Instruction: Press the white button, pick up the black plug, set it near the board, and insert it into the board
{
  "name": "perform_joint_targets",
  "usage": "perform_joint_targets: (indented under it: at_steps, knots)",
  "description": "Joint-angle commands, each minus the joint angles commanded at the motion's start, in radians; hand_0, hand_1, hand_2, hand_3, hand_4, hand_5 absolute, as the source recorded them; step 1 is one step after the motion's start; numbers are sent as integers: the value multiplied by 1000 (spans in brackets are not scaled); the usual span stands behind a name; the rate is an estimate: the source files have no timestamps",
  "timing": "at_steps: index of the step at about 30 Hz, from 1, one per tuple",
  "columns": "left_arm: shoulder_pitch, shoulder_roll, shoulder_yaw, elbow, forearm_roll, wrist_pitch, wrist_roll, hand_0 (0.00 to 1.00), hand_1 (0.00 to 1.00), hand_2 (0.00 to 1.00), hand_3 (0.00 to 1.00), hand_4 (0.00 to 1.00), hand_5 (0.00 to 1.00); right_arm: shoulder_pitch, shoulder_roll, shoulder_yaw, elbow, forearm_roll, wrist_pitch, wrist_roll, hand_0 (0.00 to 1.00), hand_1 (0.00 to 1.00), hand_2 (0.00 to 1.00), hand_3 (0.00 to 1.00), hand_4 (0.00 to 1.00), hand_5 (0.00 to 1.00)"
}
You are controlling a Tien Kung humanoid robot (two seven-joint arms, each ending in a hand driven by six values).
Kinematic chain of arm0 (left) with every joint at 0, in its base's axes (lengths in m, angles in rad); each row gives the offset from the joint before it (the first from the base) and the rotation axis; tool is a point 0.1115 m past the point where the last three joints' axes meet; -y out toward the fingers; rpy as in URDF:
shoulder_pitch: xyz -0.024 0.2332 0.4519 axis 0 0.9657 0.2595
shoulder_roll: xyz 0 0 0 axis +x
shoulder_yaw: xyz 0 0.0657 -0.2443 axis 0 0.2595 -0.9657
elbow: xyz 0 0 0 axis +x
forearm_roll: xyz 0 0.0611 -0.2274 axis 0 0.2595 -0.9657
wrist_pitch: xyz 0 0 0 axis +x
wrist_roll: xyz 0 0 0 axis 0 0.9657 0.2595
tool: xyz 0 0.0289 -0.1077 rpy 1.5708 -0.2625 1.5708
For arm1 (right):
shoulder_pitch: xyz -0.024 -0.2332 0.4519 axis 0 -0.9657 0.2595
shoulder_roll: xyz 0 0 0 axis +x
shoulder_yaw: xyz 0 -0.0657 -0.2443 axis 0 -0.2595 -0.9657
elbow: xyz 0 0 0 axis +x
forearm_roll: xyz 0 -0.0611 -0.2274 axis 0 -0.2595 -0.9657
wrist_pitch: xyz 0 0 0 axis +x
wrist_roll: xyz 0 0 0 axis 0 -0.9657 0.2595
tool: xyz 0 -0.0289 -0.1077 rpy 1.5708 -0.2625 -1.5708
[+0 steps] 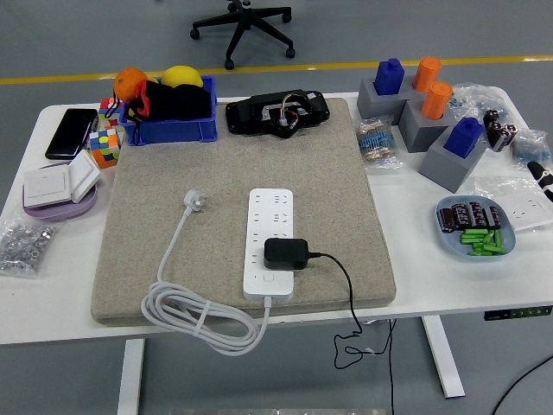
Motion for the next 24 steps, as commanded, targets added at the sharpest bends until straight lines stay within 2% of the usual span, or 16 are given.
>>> perform_joint_targets:
  at_steps: [24]
  knots:
    - [14,8,1,0,8,-2,3,466,497,510,578,571,273,-33,11,29,2,0,4,-6,784,723,713,745,978,526]
